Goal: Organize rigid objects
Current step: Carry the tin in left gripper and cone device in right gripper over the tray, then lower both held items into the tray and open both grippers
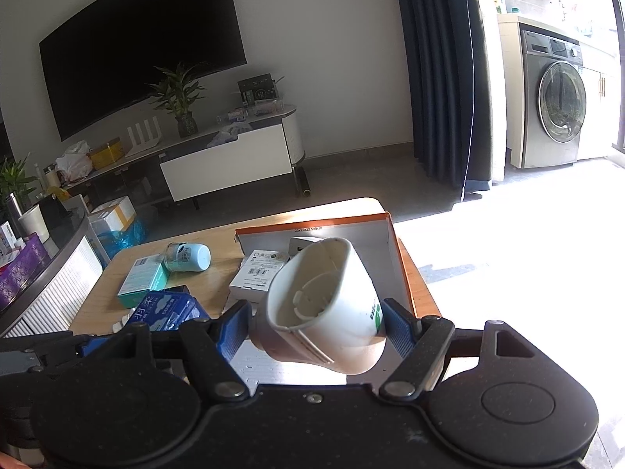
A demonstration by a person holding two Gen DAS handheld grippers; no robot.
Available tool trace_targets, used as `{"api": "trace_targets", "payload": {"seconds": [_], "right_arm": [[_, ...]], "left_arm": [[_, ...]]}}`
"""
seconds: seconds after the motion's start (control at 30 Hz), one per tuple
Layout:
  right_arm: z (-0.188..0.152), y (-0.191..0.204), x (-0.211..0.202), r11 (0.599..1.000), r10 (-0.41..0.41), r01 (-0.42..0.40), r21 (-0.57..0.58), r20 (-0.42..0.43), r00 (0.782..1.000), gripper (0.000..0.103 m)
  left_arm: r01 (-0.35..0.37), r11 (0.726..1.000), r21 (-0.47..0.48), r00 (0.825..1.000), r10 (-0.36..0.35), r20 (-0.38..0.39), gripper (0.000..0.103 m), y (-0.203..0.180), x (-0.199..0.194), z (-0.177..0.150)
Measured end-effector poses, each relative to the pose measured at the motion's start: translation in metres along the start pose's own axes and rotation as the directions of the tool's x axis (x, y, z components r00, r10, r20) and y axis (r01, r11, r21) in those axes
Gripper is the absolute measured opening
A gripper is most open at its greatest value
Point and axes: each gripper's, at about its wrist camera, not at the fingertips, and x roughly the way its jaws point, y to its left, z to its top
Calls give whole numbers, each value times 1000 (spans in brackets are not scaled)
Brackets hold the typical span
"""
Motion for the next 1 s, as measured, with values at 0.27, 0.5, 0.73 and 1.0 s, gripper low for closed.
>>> {"api": "trace_targets", "payload": {"seconds": [0.27, 0.5, 0.73, 1.0], "right_arm": [[2, -4, 5, 1000, -16, 16, -6, -8, 1000, 87], [3, -5, 10, 1000, -23, 23, -8, -15, 1000, 87], [6, -5, 20, 1000, -29, 28, -9, -32, 999, 87], [8, -8, 30, 999, -39, 39, -12, -50, 998, 87]], "left_arm": [[9, 1000, 10, 1000, -9, -11, 63, -4, 7, 1], [14, 1000, 15, 1000, -14, -20, 63, -6, 13, 2], [18, 1000, 18, 999, -18, -32, 63, -7, 20, 3], [20, 1000, 17, 999, -20, -42, 63, -9, 28, 5]]}}
